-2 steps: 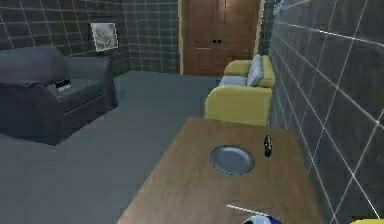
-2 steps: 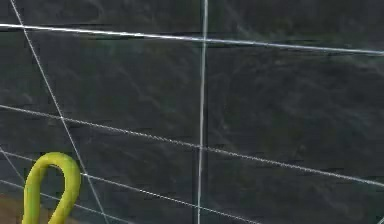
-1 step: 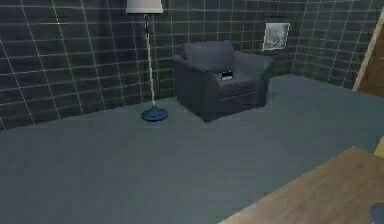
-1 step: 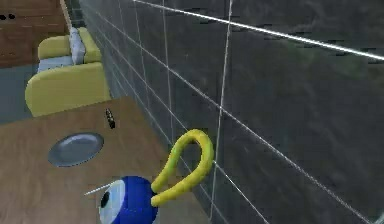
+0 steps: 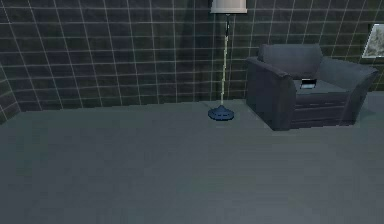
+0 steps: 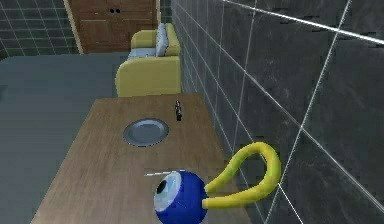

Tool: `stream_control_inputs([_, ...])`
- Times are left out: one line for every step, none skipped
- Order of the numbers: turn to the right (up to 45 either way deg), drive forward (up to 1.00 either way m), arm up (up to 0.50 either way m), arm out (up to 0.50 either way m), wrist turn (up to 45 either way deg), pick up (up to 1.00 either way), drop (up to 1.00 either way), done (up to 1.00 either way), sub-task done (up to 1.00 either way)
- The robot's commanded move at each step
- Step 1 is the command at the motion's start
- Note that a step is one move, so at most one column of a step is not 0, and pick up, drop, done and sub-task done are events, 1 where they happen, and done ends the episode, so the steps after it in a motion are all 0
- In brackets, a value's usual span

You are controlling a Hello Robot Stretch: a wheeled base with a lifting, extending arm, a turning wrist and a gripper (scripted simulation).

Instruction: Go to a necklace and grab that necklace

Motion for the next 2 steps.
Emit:
stream_control_inputs([0.0,0.00,0.50,0.00,0.0,0.00,0.00,0.00,0.00])
stream_control_inputs([0.0,0.00,0.38,0.00,0.0,0.00,0.00,0.00,0.00])
